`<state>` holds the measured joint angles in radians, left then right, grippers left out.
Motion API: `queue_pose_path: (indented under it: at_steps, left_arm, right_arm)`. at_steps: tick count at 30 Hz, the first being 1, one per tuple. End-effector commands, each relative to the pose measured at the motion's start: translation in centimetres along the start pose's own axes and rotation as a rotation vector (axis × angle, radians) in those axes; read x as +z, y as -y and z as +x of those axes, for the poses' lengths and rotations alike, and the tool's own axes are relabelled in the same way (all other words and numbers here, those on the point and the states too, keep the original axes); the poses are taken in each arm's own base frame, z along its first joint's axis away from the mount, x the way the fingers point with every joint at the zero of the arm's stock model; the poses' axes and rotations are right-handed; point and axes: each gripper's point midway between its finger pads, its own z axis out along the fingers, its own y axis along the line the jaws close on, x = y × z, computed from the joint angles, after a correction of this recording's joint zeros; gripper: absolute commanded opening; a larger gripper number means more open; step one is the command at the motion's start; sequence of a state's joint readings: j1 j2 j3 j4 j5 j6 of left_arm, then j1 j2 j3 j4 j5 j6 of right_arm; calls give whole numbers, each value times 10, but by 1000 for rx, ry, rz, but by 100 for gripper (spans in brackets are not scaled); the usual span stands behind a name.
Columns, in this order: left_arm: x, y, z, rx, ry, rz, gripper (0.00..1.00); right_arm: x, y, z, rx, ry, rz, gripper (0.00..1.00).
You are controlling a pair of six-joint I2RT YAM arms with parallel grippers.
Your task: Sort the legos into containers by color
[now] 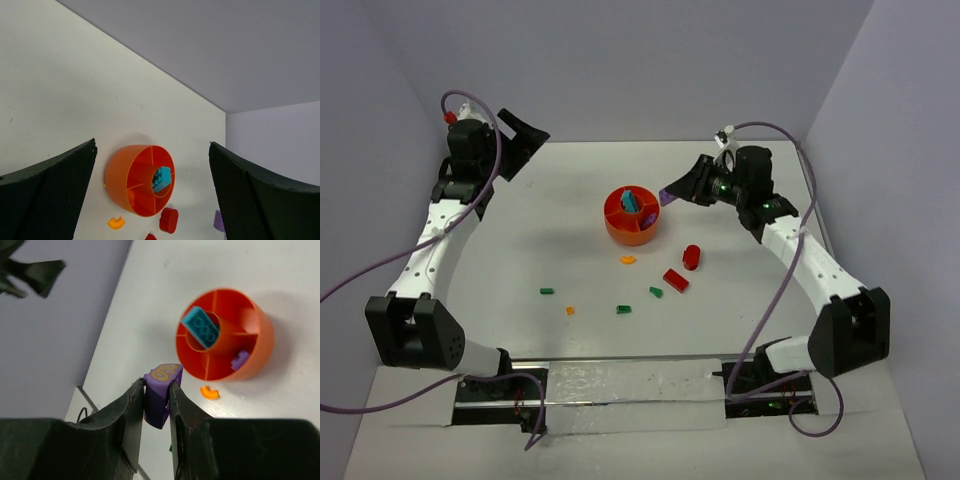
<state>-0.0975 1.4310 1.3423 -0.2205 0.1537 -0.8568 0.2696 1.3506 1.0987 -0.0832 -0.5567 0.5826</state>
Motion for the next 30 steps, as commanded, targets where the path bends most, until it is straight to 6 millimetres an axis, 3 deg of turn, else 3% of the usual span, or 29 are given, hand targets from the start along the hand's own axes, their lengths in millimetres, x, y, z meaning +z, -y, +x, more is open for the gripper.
queue_pose_path:
  at_steps: [1,9,17,30]
  left_arm:
    - [-8,-5,-2,56,29,-6,99]
    - [-13,-4,0,64,31,15,99]
    - [-14,-7,0,49,38,17,99]
    - [-17,-17,-1,32,42,0,99]
  right_arm:
    - [14,8,8,154,-57,-6,0]
    - [43,33,19,223,-101,38,0]
    - [60,45,28,332,-125,49,0]
    - [84,62,20,481,-102,95,2]
